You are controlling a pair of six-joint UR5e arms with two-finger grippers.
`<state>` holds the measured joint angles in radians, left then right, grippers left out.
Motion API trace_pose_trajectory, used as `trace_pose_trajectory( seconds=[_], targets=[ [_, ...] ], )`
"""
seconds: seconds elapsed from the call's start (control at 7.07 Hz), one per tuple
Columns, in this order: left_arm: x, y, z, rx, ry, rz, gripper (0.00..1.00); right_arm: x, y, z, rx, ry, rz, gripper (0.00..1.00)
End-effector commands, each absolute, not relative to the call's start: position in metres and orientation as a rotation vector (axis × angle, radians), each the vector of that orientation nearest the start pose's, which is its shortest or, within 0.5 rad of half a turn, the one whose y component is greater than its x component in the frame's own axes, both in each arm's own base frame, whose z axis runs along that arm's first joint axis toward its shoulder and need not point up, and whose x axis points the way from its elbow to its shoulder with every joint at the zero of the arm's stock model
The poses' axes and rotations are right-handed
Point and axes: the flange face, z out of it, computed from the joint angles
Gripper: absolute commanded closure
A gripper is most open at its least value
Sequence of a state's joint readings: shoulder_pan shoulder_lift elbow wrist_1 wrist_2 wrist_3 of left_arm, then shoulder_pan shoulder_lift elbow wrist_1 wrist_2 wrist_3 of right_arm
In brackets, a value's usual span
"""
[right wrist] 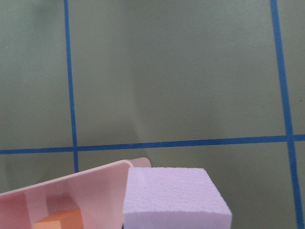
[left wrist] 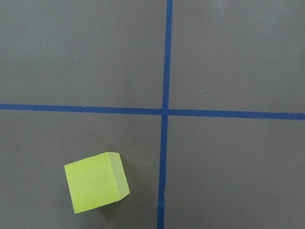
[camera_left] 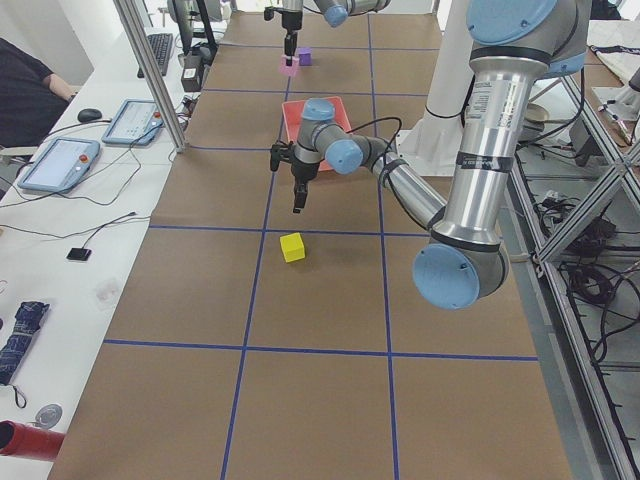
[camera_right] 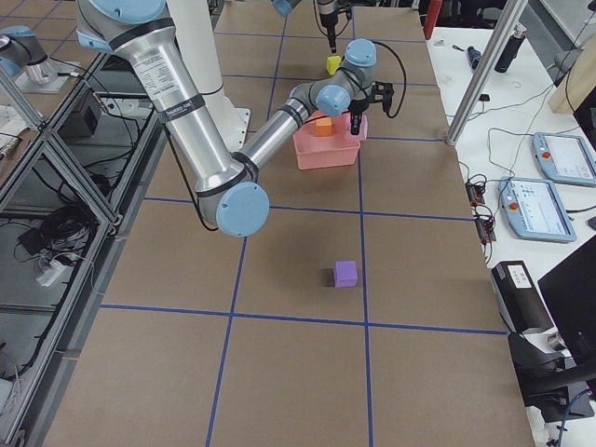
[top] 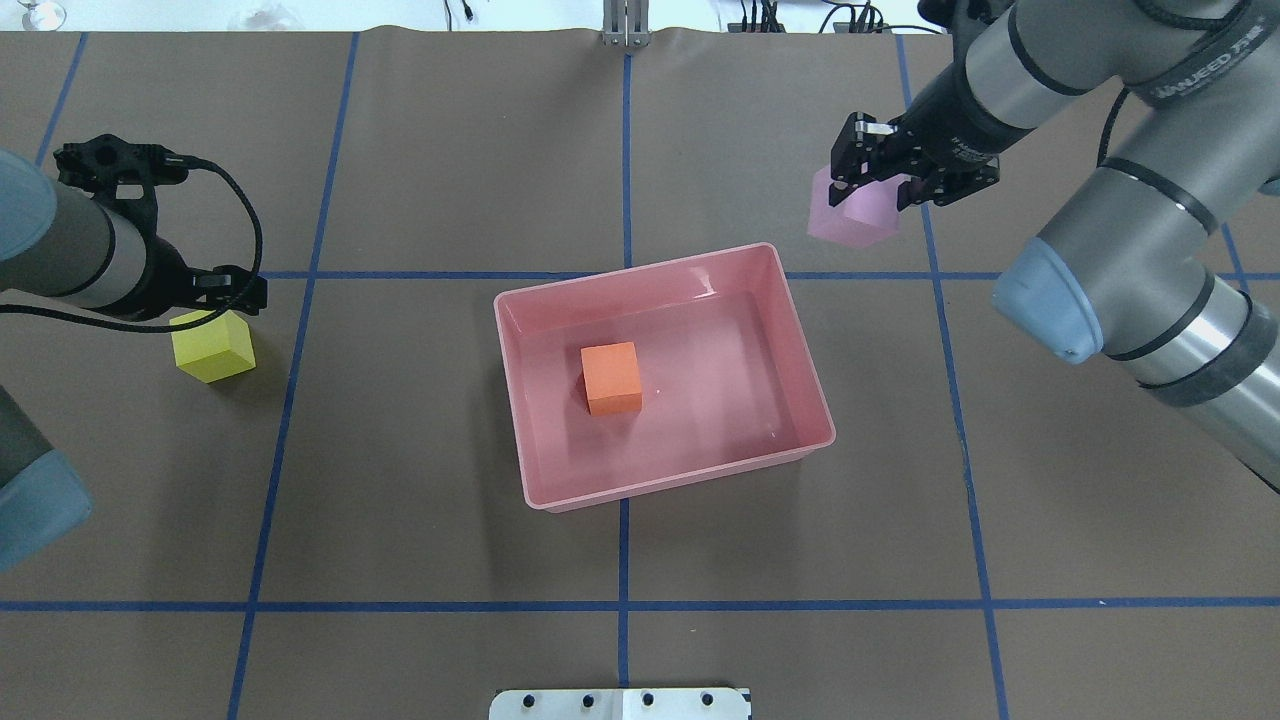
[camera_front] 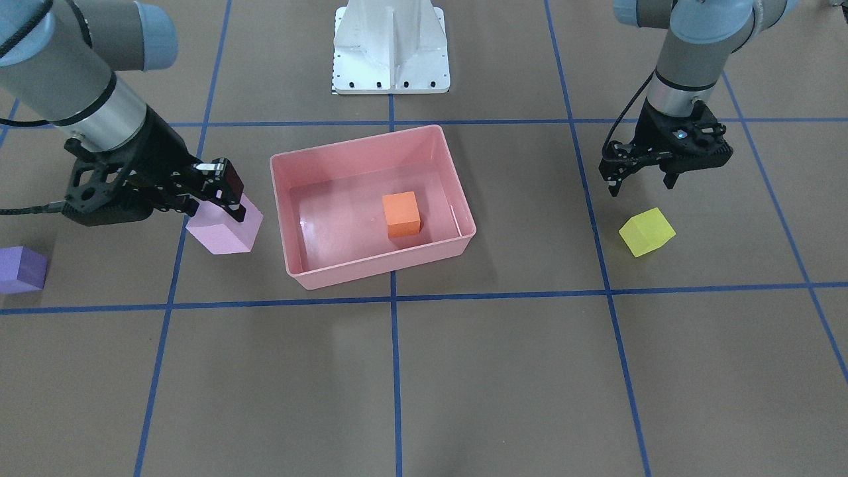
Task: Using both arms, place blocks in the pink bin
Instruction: 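Carry light pink cube to bin with right gripper while left reaches yellow cube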
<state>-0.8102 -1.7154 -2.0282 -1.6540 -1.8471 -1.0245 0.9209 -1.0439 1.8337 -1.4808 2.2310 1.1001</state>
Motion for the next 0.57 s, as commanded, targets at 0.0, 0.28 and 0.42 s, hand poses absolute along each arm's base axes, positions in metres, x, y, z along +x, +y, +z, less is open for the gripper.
trace_pose_trajectory(
  seconds=[0.0, 0.28, 0.42],
  targets=[
    [0.289, -0.459, 0.413, 0.226, 0.726, -0.204, 0.00, -0.362, -0.511, 0.211, 0.105, -1.019, 0.105, 1.00],
    [0.292, -0.462, 0.428, 0.212, 0.701, -0.209, 0.00, -0.409, -0.486, 0.187, 0.129, -1.018, 0.099, 1.00],
    [0.292, -0.464, 0.432, 0.208, 0.695, -0.212, 0.00, -0.431, -0.472, 0.175, 0.110, -1.028, 0.104, 1.00]
  ],
)
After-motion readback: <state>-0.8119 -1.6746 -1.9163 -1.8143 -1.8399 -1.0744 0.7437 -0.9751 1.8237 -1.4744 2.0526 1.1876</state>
